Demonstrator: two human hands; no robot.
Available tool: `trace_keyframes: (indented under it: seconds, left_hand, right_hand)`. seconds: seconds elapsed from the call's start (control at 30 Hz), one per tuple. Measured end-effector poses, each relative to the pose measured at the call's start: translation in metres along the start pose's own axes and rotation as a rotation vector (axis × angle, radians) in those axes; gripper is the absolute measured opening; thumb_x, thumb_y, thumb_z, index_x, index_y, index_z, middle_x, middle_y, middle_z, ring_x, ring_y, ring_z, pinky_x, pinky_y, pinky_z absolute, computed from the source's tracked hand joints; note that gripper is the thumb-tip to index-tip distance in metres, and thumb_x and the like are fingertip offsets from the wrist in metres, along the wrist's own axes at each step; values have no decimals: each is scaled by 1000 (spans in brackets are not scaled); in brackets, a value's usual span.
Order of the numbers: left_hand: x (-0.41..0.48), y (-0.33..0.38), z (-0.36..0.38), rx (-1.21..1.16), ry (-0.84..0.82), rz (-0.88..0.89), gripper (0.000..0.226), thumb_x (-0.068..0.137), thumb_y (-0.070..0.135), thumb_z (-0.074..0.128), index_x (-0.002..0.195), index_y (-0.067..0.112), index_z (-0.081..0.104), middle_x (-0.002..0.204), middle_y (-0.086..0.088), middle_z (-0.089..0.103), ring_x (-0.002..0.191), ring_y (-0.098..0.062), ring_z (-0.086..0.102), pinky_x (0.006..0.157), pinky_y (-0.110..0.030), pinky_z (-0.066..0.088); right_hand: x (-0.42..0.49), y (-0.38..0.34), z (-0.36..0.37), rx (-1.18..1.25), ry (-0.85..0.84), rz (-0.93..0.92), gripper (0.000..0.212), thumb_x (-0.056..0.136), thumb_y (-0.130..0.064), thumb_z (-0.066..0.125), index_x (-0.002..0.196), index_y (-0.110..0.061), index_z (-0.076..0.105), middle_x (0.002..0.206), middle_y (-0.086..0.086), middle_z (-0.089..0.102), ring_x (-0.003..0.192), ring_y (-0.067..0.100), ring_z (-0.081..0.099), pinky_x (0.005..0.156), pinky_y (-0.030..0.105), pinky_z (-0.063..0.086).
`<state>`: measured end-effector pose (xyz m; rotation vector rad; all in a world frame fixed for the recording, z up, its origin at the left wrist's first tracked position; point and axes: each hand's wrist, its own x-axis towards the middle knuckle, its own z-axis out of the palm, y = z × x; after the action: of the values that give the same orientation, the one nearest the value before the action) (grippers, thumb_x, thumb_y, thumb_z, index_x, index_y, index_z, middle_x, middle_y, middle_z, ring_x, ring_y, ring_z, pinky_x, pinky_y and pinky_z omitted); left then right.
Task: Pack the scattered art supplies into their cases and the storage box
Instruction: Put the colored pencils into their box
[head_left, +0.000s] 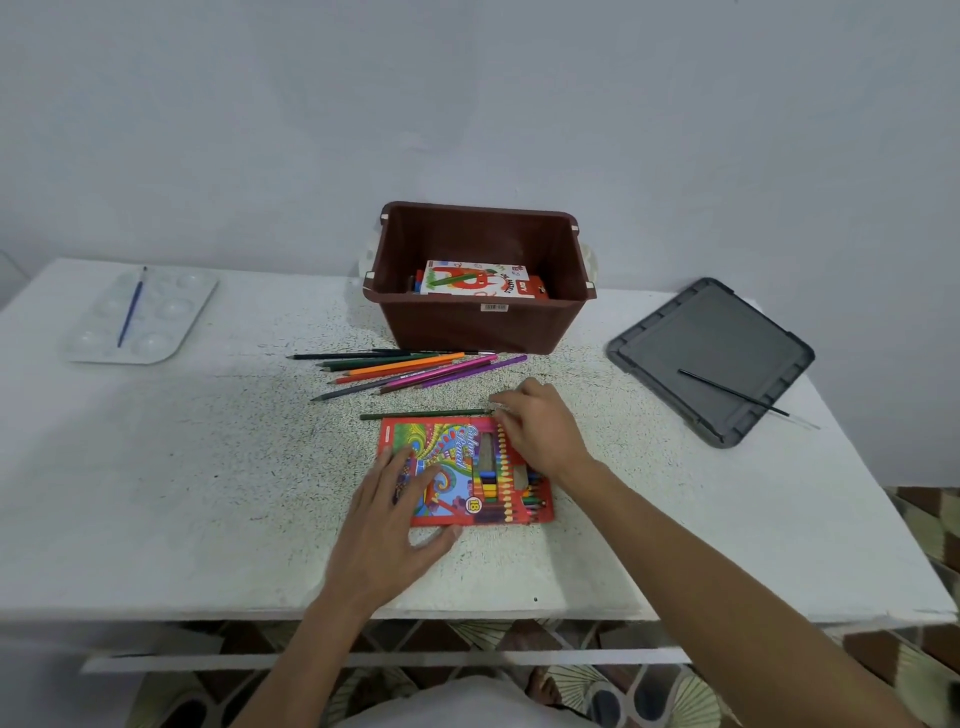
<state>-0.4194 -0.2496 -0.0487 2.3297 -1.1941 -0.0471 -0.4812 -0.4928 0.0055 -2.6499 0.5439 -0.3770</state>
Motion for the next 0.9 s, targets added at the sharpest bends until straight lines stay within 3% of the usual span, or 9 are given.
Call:
trace_keyframes:
  seconds: [0.23,0.47,0.6,0.73,0.9]
  left_hand:
    - [0,1,1,-2,32,16,69,83,73,49,138,32,47,158,3,27,149,-16,12,111,-42,26]
    - [0,0,2,17,25,16,71,83,75,47,140,32,46,158,4,26,150,-15,9,112,-43,25]
    - [0,-1,2,19,18,14,71,83,74,48,140,32,45,159,4,24,150,-15,8,112,-44,25]
    - [0,-1,3,18,13,11,71,83,75,47,140,33,45,159,4,23,150,-16,8,113,-43,23]
    - [0,-2,3,23,14,13,69,83,73,49,140,33,44,159,3,24,150,-15,8,112,-43,22]
  right_hand:
    - [24,-4,3,-56,-251,-16,28,98,-26,57,123,-27,69,110,9,55,107,29,52,93,40,46]
    - [26,7,-10,-89,-265,-60,11,94,-13,58,99,-10,67,106,10,64,99,27,58,87,40,49]
    - [15,31,-27,-182,-268,-83,14,97,-17,53,97,-9,65,99,7,66,94,25,57,82,38,49]
    - [-12,67,-47,-269,-194,-116,18,97,-11,54,101,-7,71,87,4,62,79,22,53,67,30,42]
    - [-46,100,-82,-289,24,-106,12,83,3,70,94,-3,71,81,9,62,70,26,55,60,32,42]
